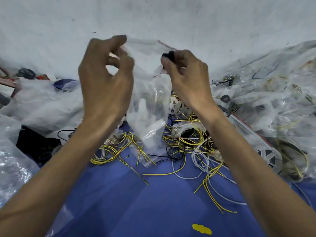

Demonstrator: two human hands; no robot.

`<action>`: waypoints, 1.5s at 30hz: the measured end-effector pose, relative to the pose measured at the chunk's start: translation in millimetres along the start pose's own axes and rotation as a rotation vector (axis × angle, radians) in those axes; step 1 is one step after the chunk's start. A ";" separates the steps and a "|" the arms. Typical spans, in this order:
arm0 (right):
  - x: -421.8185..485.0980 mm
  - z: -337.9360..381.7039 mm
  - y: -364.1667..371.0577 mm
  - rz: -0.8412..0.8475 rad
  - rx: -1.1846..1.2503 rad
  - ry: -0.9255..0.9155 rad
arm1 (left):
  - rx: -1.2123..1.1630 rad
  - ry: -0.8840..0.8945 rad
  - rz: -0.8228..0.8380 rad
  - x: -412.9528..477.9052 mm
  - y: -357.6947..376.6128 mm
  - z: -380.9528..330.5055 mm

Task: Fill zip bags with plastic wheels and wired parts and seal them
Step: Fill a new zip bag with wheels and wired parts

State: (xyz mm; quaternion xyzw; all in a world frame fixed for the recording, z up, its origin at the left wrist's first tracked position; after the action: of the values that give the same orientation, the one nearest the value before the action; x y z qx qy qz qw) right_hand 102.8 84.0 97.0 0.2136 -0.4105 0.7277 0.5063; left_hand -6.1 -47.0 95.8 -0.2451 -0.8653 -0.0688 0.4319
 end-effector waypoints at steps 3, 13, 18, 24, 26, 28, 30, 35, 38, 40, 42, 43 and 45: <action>0.1 -2.8 4.1 0.110 -0.106 0.048 | 0.246 -0.105 0.098 8.9 21.8 12.3; 11.1 -27.9 18.9 0.478 -0.309 0.292 | 0.766 0.213 0.747 78.1 69.4 11.2; -0.8 -18.3 14.3 0.108 -0.659 0.088 | 0.819 0.586 0.661 74.6 59.6 5.8; -57.8 -40.5 25.5 0.778 -0.875 0.171 | 0.892 0.279 0.844 -27.1 48.9 56.8; -62.7 -43.6 26.0 0.824 -0.875 0.201 | 0.955 0.119 0.817 -41.5 46.8 65.0; -63.0 -41.3 25.4 0.773 -0.879 0.155 | 1.002 0.050 0.789 -46.3 43.1 65.1; -64.0 -33.7 25.6 0.708 -0.858 0.077 | 1.014 0.075 0.768 -49.7 39.4 60.2; -77.2 -18.8 41.7 0.740 -0.767 -0.155 | 0.798 0.169 0.651 -58.5 31.1 46.5; -82.8 -26.1 46.7 0.626 -0.837 -0.136 | 0.760 0.114 0.759 -69.6 32.1 54.2; -79.0 -32.9 40.1 0.532 -0.867 -0.058 | 0.735 0.107 0.777 -74.5 30.2 57.0; -72.4 -35.7 31.4 0.531 -0.843 0.002 | 0.718 0.107 0.766 -75.4 27.6 57.7; -68.2 -34.4 26.3 0.528 -0.828 0.002 | 0.710 0.103 0.758 -74.9 26.5 57.8; -59.1 -31.5 12.9 0.485 -0.788 -0.017 | 0.693 0.088 0.728 -70.4 24.6 59.2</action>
State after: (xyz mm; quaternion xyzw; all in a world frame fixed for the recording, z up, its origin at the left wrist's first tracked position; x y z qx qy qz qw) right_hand 117.7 74.5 31.2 -0.0912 -0.6981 0.6117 0.3608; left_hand -0.7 -31.7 2.0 -0.3700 -0.6766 0.3674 0.5199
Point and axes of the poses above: each hand's wrist, its own x-axis towards the middle knuckle, its own y-axis out of the palm, z = x × y, the point moved 4 cm from there along x, towards the middle knuckle, and after that the axes turned 7 degrees about z, right-handed, at the moved point
